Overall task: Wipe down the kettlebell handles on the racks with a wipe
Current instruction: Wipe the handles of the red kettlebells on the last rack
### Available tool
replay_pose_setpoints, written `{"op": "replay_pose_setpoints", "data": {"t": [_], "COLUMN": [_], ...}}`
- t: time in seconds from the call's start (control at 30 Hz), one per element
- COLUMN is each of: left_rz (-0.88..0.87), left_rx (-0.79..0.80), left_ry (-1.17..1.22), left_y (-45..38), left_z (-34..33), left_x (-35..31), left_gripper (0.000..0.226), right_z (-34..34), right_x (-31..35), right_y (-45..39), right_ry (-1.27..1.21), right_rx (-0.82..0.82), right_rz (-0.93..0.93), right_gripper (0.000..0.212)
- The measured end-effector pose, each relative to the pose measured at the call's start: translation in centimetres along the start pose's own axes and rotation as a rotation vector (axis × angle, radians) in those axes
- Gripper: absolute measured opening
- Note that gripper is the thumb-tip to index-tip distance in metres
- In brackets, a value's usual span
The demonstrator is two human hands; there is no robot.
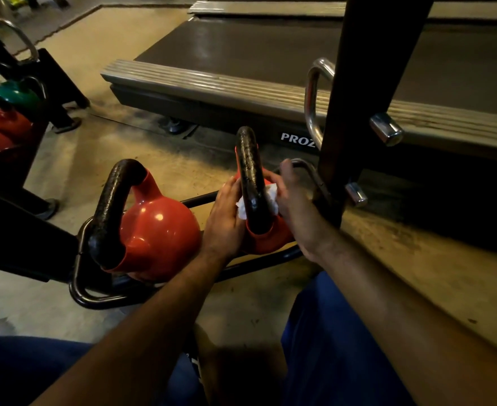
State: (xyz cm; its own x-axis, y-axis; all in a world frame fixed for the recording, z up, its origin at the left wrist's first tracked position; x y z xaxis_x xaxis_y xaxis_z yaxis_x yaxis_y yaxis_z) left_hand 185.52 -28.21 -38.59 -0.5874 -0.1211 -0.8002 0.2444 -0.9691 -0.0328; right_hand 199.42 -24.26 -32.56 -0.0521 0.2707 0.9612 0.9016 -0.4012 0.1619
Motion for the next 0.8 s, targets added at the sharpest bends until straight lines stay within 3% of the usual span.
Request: {"op": "replay_pose_setpoints", "data": {"t": [0.07,0.13,0.3,0.47,0.8], "left_rz": [0.008,0.042,0.023,0.018,0.027], "left_rx": [-0.021,-0.033,-0.012,-0.017,-0.001], "left_ry": [-0.005,0.011,-0.027,-0.020,-0.037], "left_y": [0.0,-0.4,-0.4,-0.7,-1.0], "left_z": [0.0,0.2,0.4,0.3,0.3], "left_x": [0.2,0.8,0.2,0.7,0.9], "left_gripper": [0.065,0.056,0.050,0.044,0.051], "right_z": [0.5,0.8,0.7,1.8,2.3], "right_x": [-0.3,0.7,2.9,3.6,4.3], "right_y": [-0.3,-0.7,-2.4,-4.6,-7.6], "right_ry": [-0.338,-0.506,-0.675,-0.933,-0.990], "right_rx": [0.073,0.129,0.093,-0.072,-0.256], "right_rz": [0.007,0.027,-0.075,-0.017,-0.030], "right_gripper": [0.109,0.118,0.124,0.133,0.121]}}
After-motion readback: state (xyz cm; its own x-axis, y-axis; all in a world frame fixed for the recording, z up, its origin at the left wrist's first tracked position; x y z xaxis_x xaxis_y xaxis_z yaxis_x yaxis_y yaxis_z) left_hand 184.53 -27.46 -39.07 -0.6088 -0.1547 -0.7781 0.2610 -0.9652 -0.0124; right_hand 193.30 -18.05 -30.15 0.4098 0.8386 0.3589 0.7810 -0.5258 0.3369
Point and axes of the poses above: each hand's wrist, its own y-axis away from the middle knuckle, its own z-axis out of the back of the hand, x = y × z, the point moved 7 cm from there along -y, towards the middle knuckle, and after that the axes turned 14 degrees about x, right-handed, at the moved point
